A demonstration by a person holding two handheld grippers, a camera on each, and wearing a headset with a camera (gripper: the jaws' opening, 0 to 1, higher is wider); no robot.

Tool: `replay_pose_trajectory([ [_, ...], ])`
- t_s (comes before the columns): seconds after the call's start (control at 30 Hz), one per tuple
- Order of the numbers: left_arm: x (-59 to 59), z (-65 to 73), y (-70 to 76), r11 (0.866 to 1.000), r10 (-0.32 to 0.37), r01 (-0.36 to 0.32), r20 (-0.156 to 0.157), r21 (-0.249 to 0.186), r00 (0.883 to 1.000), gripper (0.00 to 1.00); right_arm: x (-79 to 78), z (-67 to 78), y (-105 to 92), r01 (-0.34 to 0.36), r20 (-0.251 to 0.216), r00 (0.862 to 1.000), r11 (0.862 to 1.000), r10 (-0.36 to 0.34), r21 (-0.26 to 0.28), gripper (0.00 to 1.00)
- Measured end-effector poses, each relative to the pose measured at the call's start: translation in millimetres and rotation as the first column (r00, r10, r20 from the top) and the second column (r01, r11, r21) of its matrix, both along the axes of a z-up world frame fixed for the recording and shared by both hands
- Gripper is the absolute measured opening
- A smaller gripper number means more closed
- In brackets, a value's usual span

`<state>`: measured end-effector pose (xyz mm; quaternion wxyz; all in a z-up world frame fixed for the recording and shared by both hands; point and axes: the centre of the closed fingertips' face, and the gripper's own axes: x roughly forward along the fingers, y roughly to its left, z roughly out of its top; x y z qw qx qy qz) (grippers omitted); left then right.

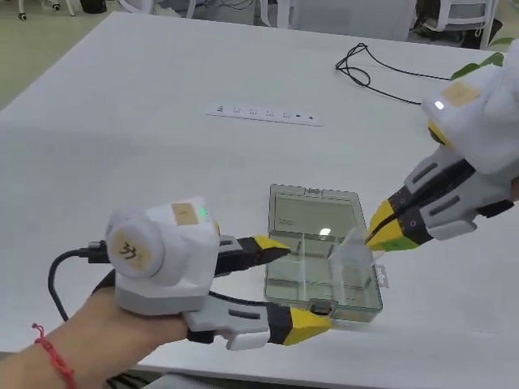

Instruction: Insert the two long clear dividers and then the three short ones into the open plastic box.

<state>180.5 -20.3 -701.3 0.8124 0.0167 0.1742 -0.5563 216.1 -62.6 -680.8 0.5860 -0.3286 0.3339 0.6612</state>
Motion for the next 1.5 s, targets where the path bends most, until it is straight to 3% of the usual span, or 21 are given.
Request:
replay_pose_trajectory([
  [0.23,2.6,-8.0,8.6,1.000,0.015,-0.014,-0.004,0.026,1.000,0.78,28.7,-28.0,1.4,0.036,0.032,0.999,0.999,-0.036,-0.018,0.03],
  [0.43,2.8,-16.7,14.7,0.999,0.021,-0.020,-0.010,0.046,1.000,0.87,42.6,-49.9,4.6,0.072,0.042,0.997,0.997,-0.072,-0.013,0.03],
  [0.77,3.7,-25.1,19.8,0.998,0.038,-0.037,-0.026,0.058,0.999,1.00,47.7,-75.1,6.9,0.087,0.038,0.996,0.996,-0.086,-0.012,0.03],
  [1.5,7.3,-23.1,22.9,0.997,0.059,-0.058,-0.039,0.041,0.997,1.00,45.3,-87.0,3.3,0.077,0.028,0.997,0.996,-0.076,-0.032,0.02],
])
